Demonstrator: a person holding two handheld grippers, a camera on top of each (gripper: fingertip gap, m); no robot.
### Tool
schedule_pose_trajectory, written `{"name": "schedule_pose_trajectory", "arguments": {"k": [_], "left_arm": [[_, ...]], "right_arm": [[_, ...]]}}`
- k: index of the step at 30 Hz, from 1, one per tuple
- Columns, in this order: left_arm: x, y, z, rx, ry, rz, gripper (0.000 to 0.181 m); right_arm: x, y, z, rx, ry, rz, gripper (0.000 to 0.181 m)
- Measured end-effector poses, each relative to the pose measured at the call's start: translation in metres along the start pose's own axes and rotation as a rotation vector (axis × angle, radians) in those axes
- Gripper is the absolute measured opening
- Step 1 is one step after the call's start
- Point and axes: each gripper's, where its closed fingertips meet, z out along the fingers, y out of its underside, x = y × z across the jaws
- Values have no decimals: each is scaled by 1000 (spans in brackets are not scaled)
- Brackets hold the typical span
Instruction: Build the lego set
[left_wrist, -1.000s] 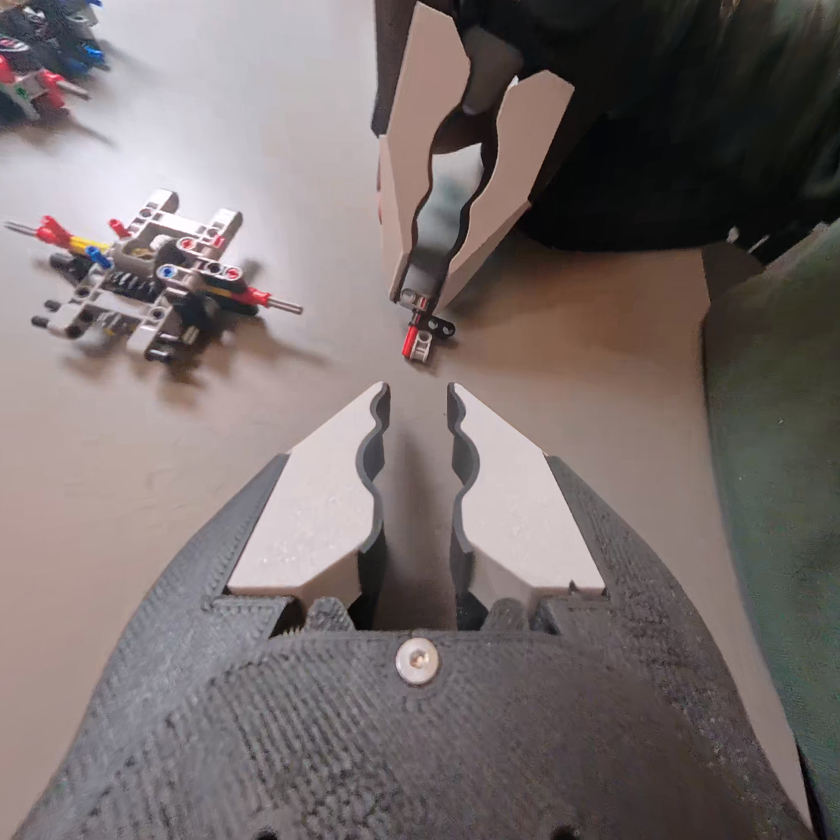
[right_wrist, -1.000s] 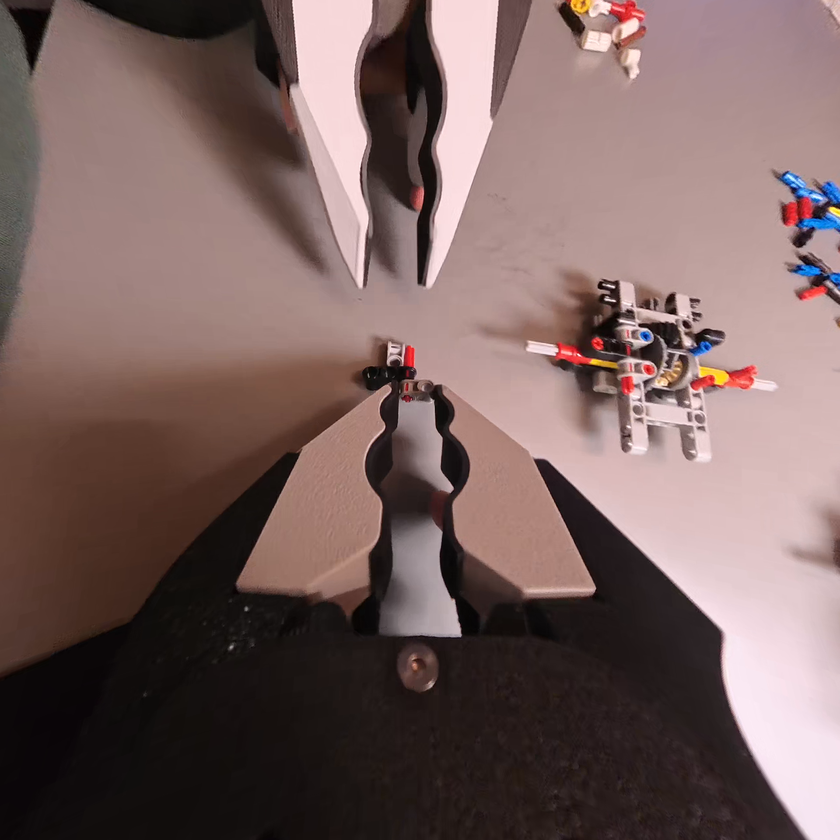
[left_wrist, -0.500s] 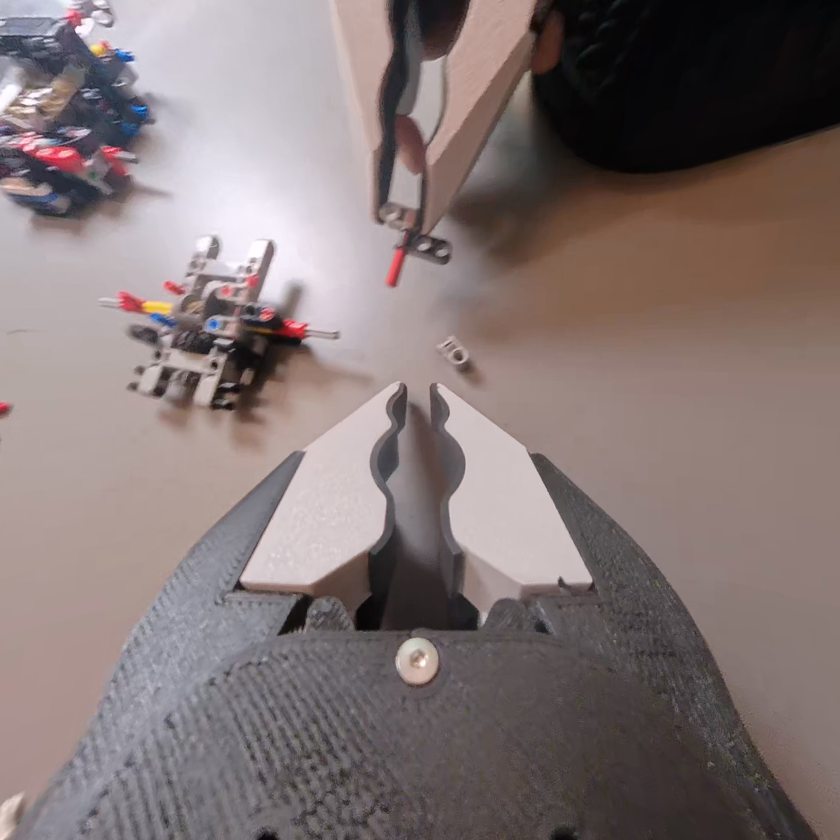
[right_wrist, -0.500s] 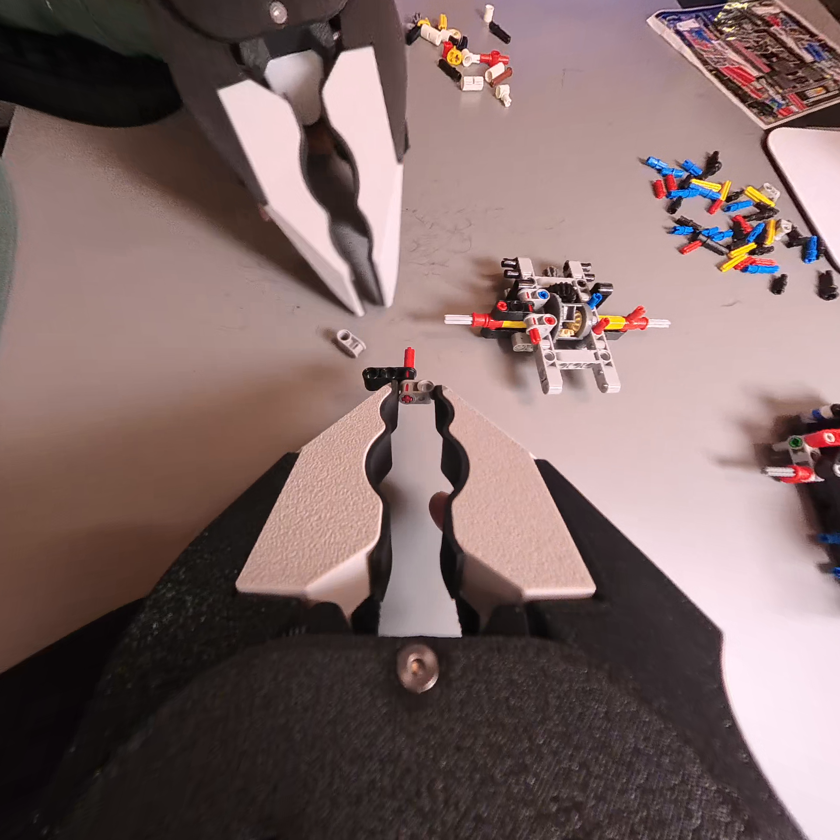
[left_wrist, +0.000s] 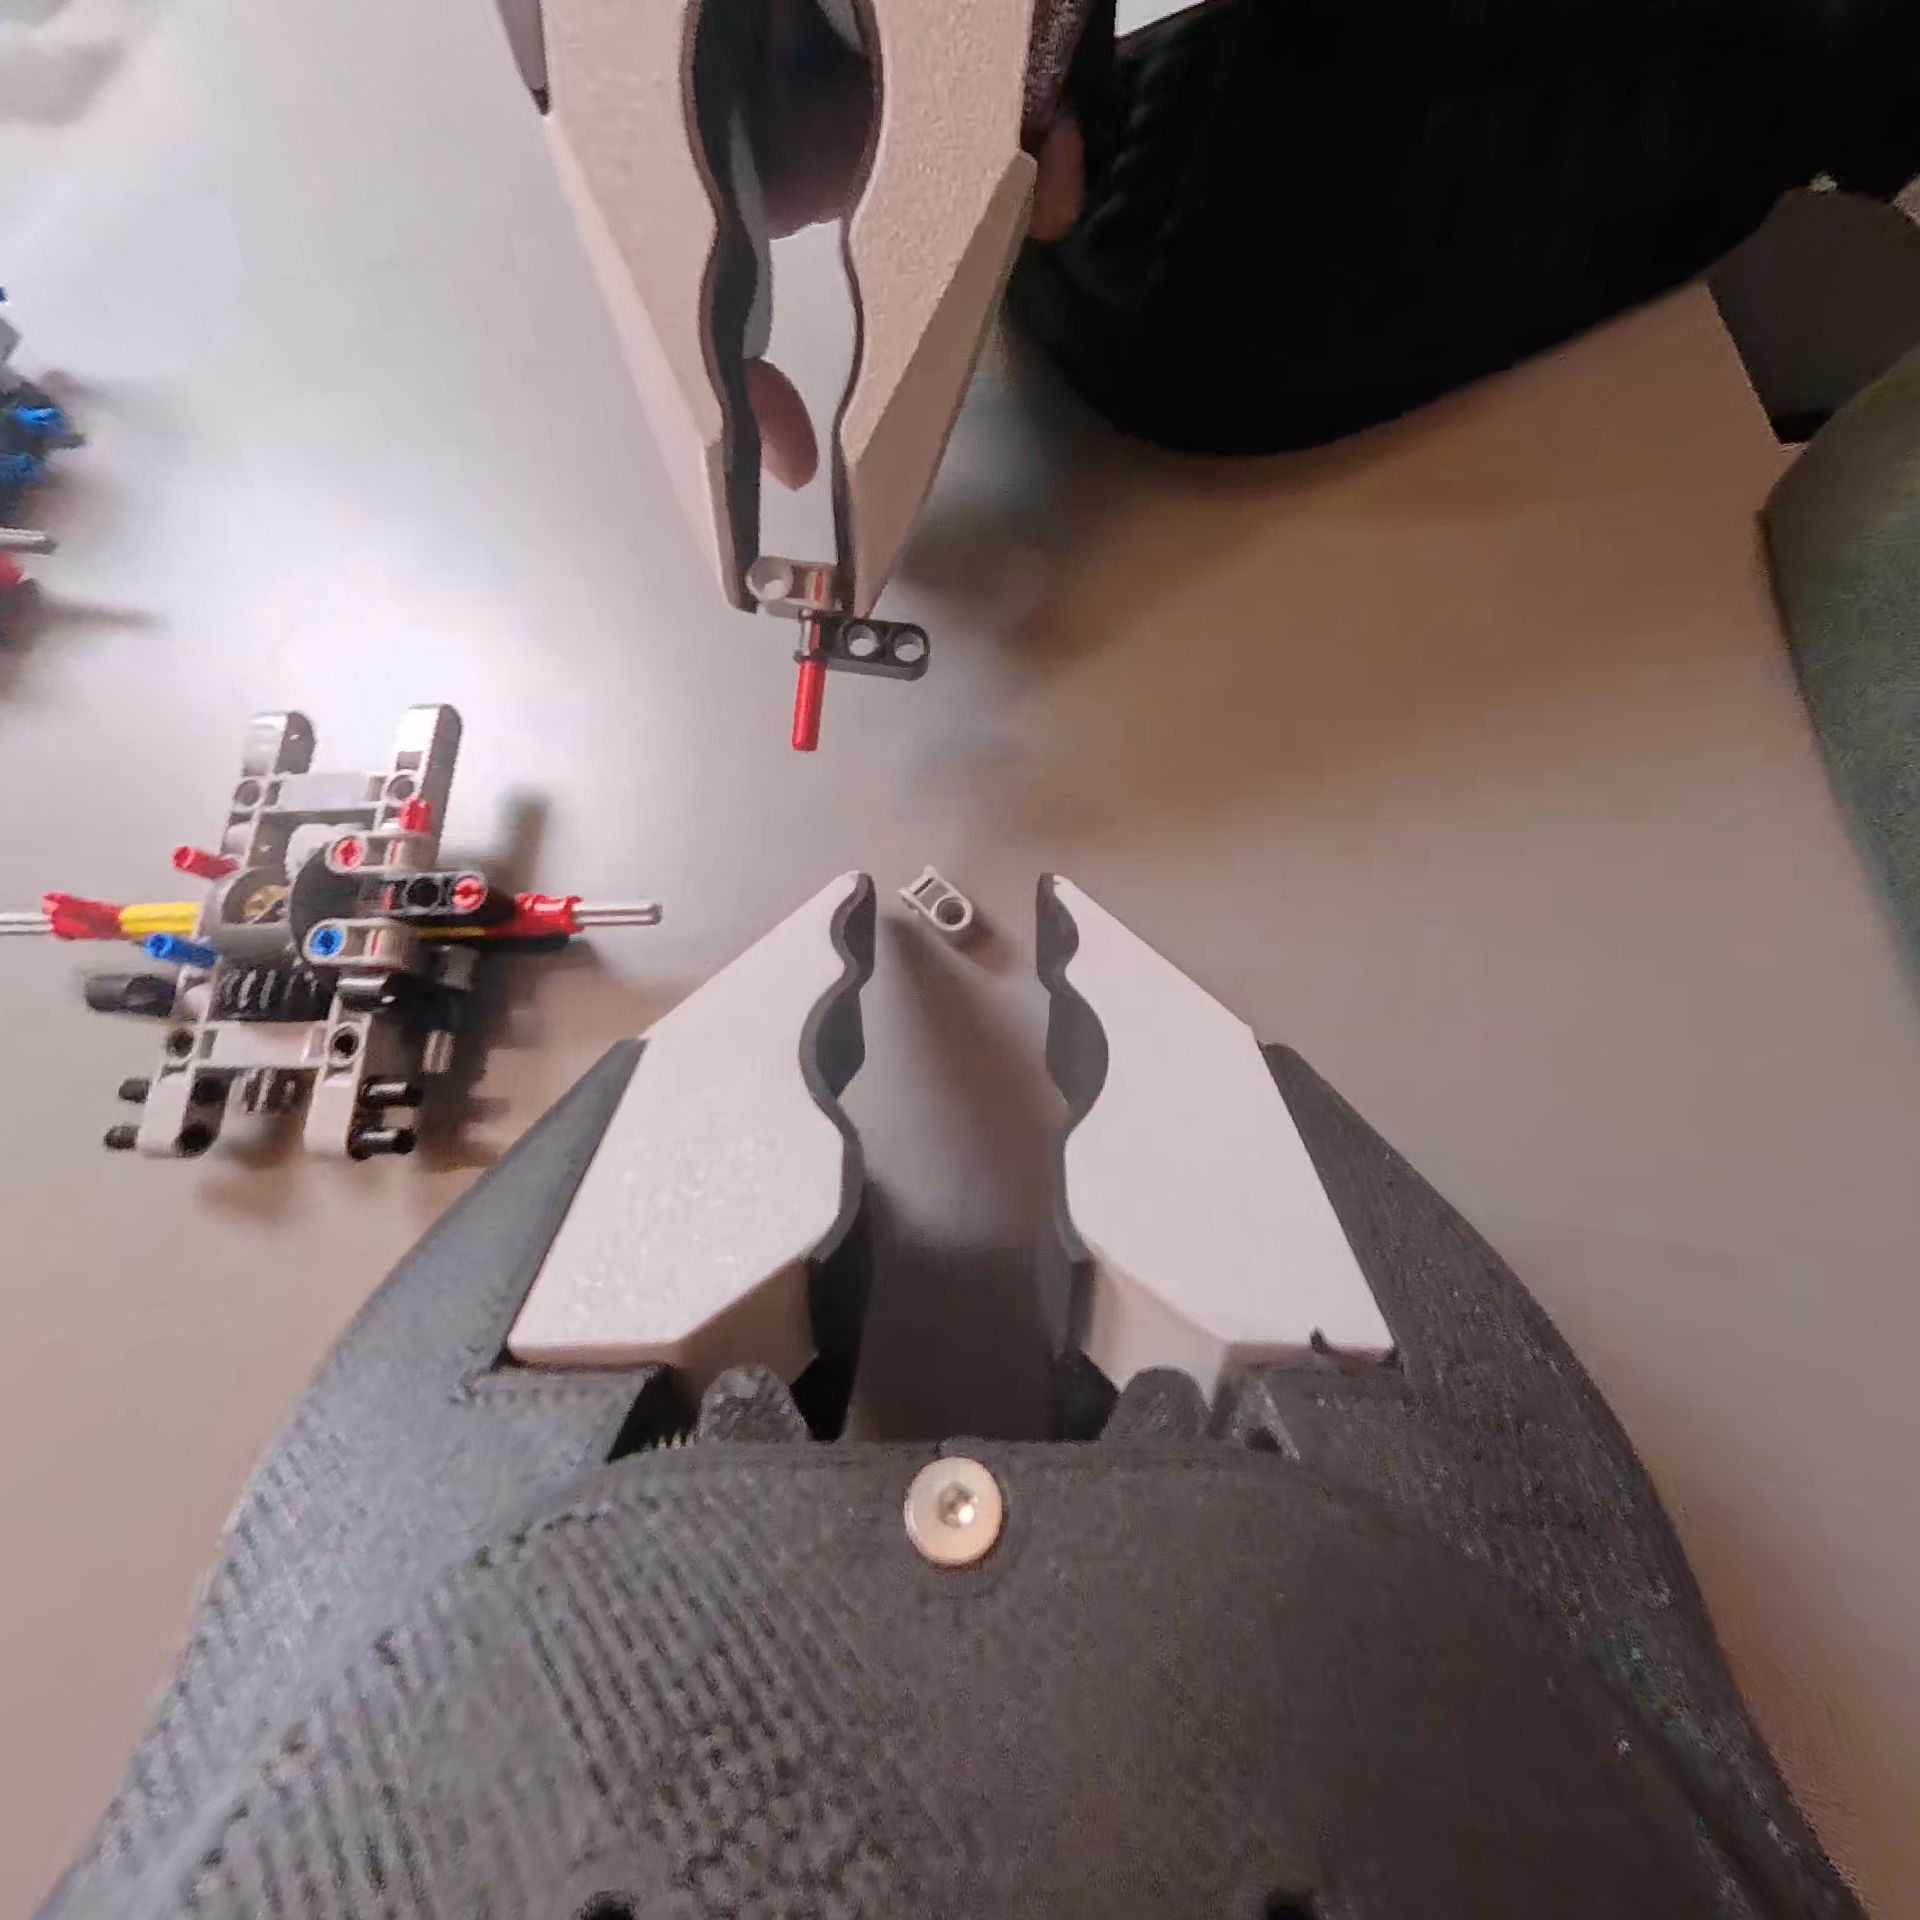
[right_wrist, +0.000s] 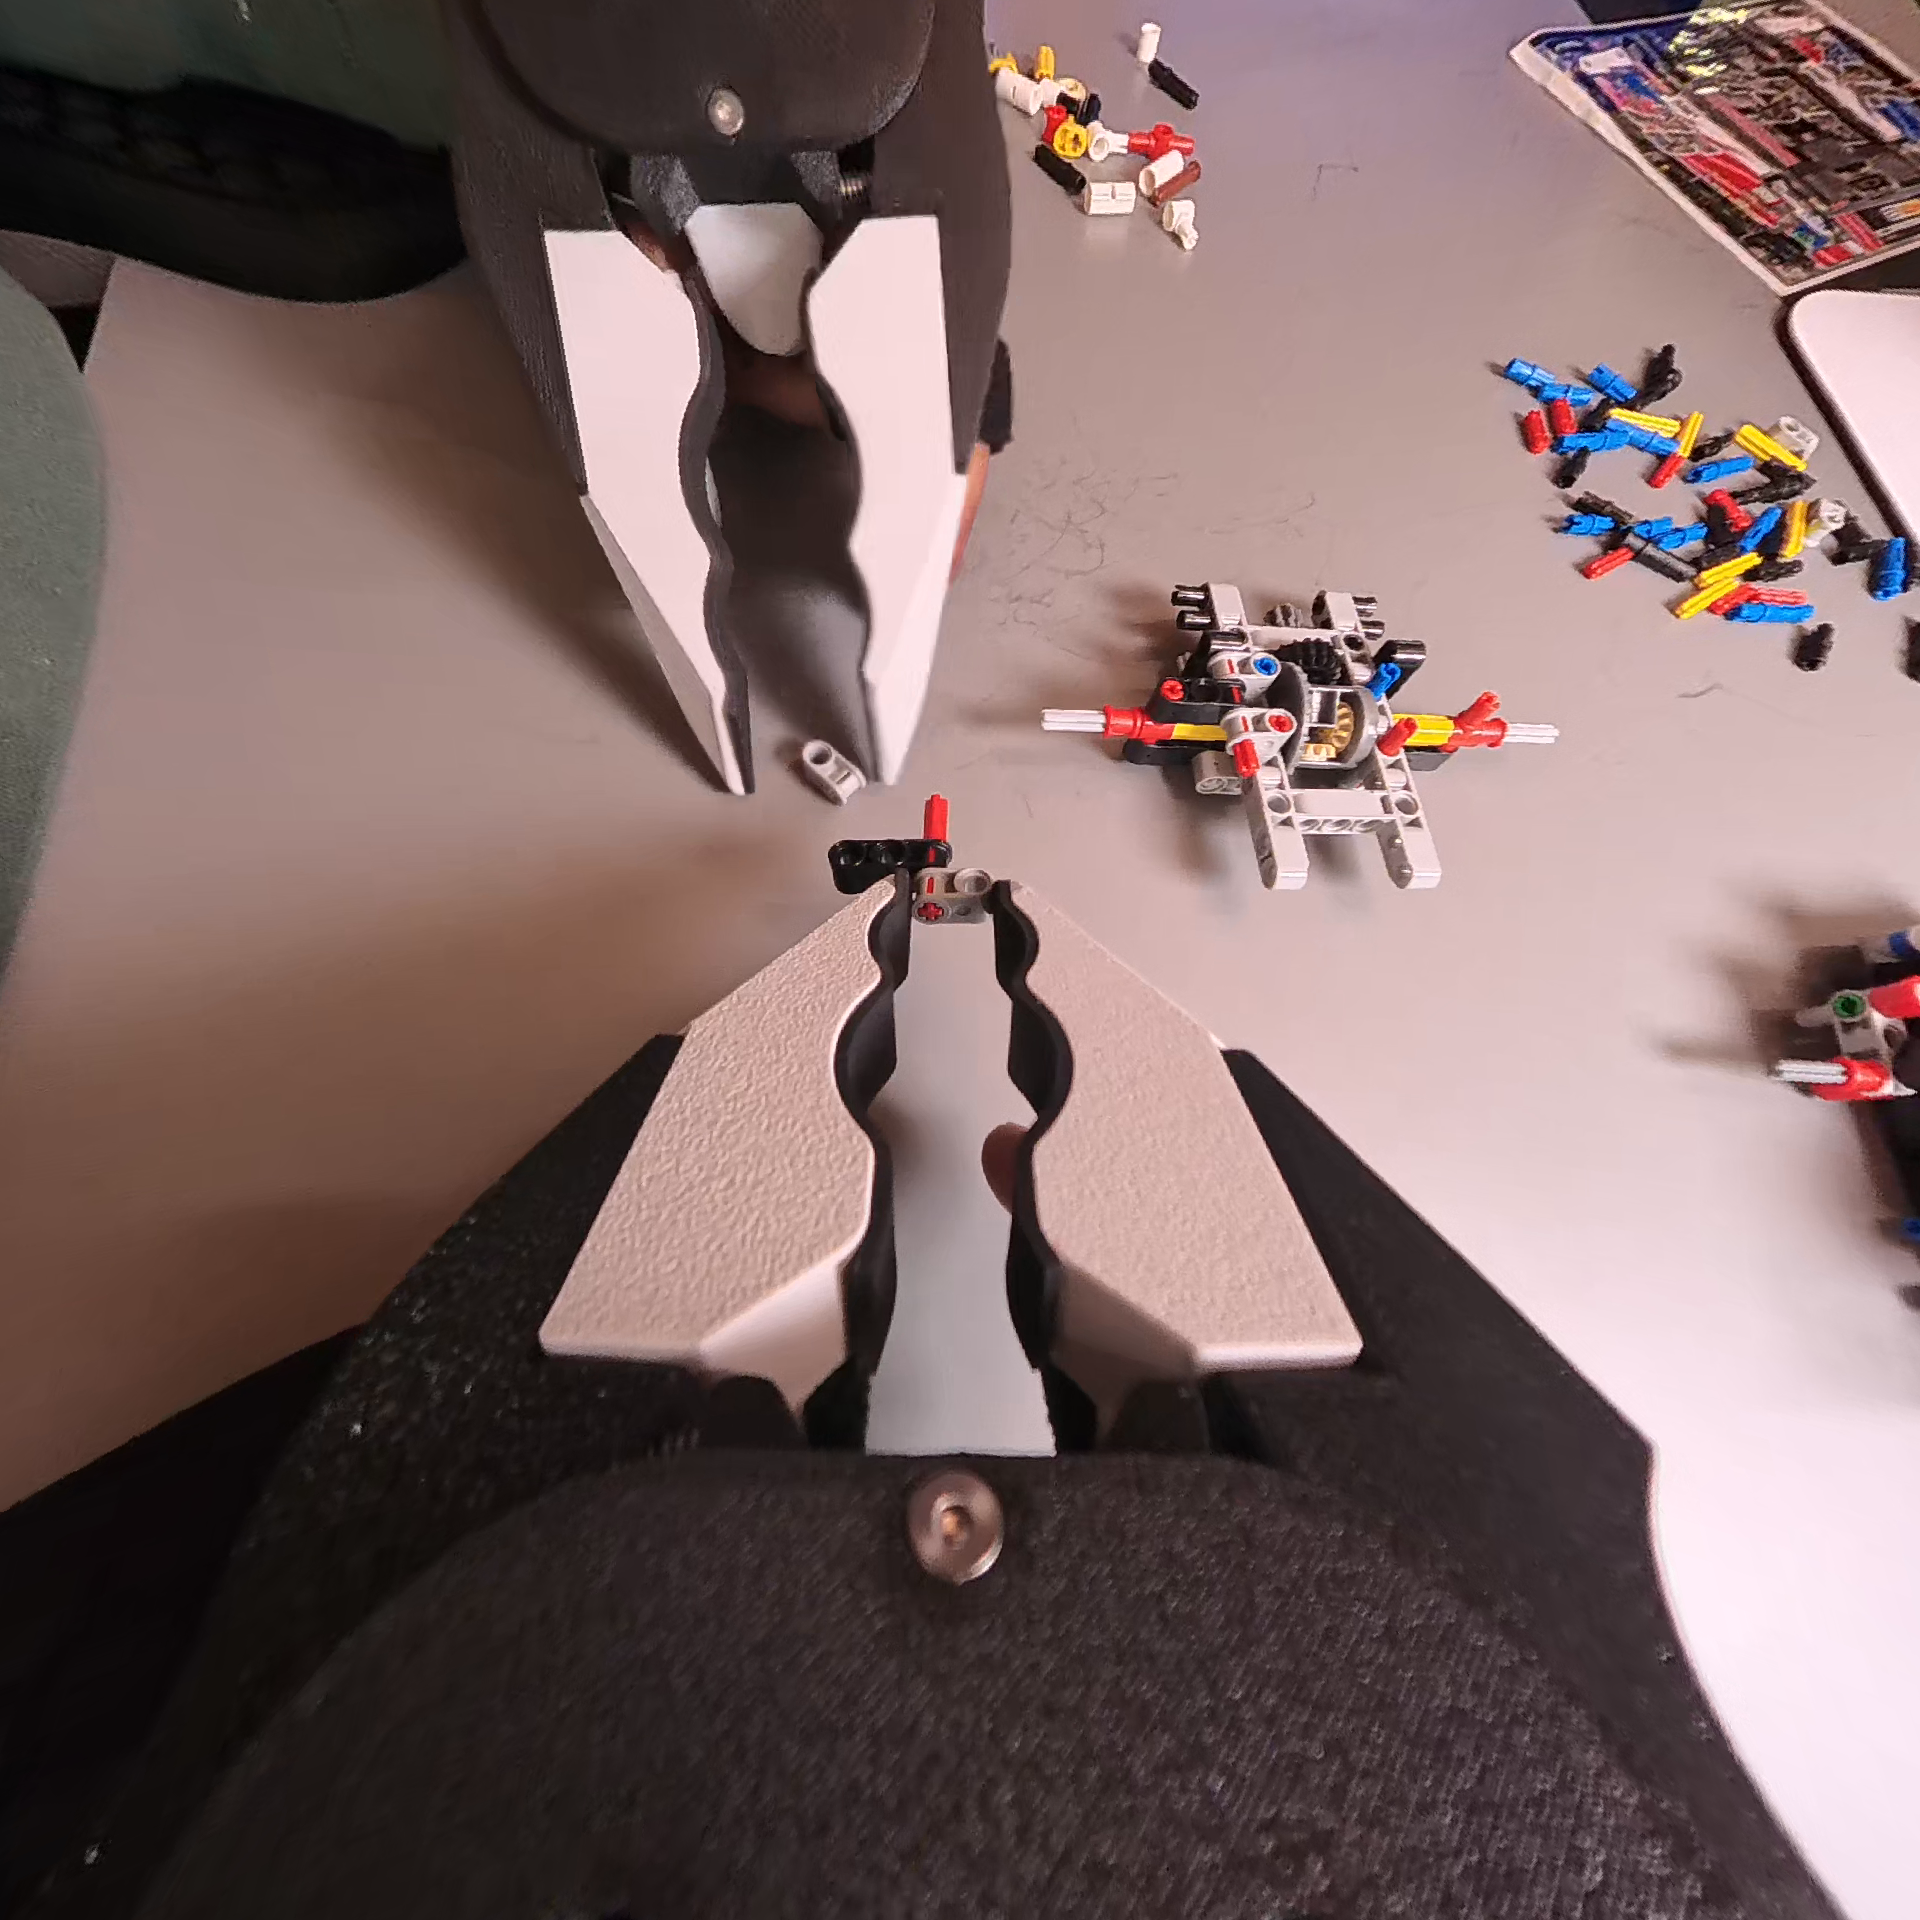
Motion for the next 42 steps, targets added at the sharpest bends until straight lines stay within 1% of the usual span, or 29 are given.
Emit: {"name": "schedule_pose_trajectory", "arguments": {"k": [1, 4, 7, 9, 14, 17, 19, 23, 25, 31, 38, 42], "left_arm": [[3, 0, 0, 1, 12, 12, 24], [8, 3, -3, -6, 29, 27, 19], [17, 7, -10, -23, 66, 43, 22], [26, 9, -15, -24, 116, 43, 24], [36, 11, -20, -27, 178, 10, 15], [30, 9, -19, -21, 131, 0, 15], [26, 10, -17, -36, 102, -31, 18], [27, 7, -11, -33, 79, -27, 18], [22, 7, -9, -43, 43, -10, 17], [3, 9, -13, -39, -39, -39, 15], [12, 4, -14, -9, -5, -58, 21], [16, -1, -11, 11, -10, -20, 24]], "right_arm": [[0, 0, 0, 1, 2, 1, 14], [1, 1, -1, 4, 2, 7, 14], [1, 3, 0, -2, -1, 8, 14], [0, 4, 0, -5, -4, 9, 14], [1, 6, 0, -10, -4, 12, 14], [1, 6, 0, -10, -3, 13, 14], [1, 6, -1, -10, -2, 13, 14], [1, 7, -1, -13, -3, 12, 14], [0, 7, 0, -14, -5, 10, 15], [0, 6, -1, -10, -4, 6, 14], [0, 7, -2, -11, -4, 7, 14], [0, 7, -2, -14, -5, 8, 14]]}}
